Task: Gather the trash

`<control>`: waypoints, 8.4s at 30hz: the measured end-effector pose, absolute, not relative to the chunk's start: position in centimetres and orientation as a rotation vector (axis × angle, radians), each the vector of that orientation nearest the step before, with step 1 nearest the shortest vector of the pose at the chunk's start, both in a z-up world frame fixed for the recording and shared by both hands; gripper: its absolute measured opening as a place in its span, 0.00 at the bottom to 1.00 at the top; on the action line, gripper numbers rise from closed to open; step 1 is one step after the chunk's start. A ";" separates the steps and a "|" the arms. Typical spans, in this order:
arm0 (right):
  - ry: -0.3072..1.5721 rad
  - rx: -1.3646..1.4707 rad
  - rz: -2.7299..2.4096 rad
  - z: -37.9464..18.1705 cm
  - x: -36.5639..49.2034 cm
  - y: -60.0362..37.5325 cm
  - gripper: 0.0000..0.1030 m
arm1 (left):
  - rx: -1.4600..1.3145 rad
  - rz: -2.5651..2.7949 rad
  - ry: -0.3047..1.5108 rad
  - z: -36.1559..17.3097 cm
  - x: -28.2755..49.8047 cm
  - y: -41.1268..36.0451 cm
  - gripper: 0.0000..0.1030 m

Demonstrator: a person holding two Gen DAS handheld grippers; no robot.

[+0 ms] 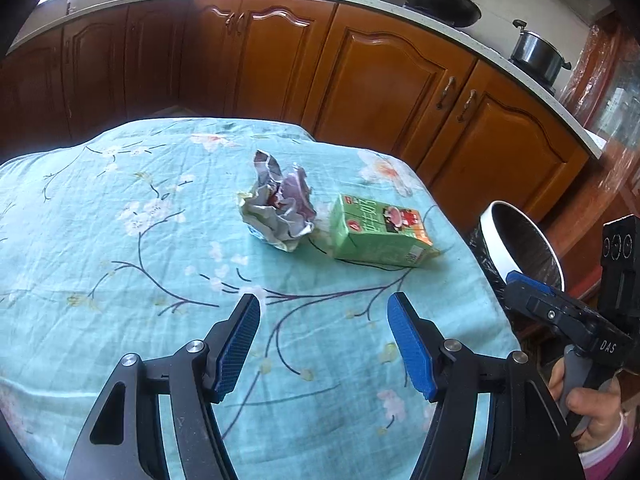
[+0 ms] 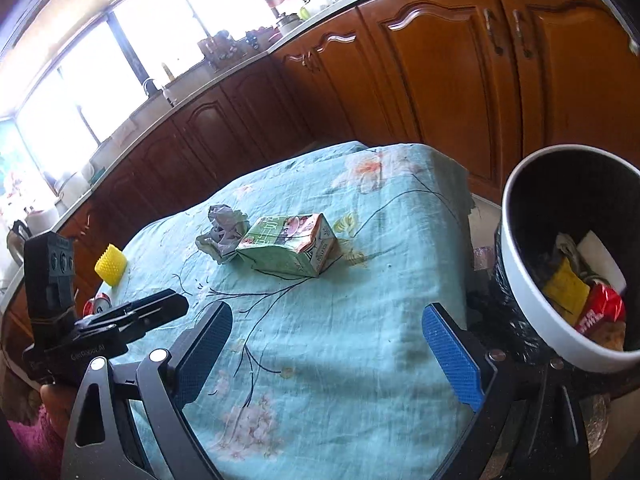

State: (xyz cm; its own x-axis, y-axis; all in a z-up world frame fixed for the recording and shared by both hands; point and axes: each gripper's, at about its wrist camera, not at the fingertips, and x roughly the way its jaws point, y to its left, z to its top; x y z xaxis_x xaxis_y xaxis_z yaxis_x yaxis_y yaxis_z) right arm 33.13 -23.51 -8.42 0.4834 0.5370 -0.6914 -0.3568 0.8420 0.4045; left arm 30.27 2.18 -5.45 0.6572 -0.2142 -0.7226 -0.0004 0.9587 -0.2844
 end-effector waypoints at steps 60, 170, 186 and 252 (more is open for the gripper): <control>0.917 0.332 0.366 -8.7 27.5 -26.3 0.52 | -0.223 -0.339 0.854 -4.2 29.2 -4.4 0.22; 0.994 0.133 0.064 -7.9 35.9 -41.8 0.49 | 0.060 -0.459 0.908 -4.4 44.3 -27.5 0.52; 0.782 0.318 0.071 -3.8 30.4 -41.8 0.80 | -0.127 -0.404 0.837 -2.8 37.8 -19.2 0.60; 0.382 0.111 0.028 -0.3 15.5 -25.2 1.00 | -0.028 -0.088 0.378 -3.6 14.3 -8.8 0.99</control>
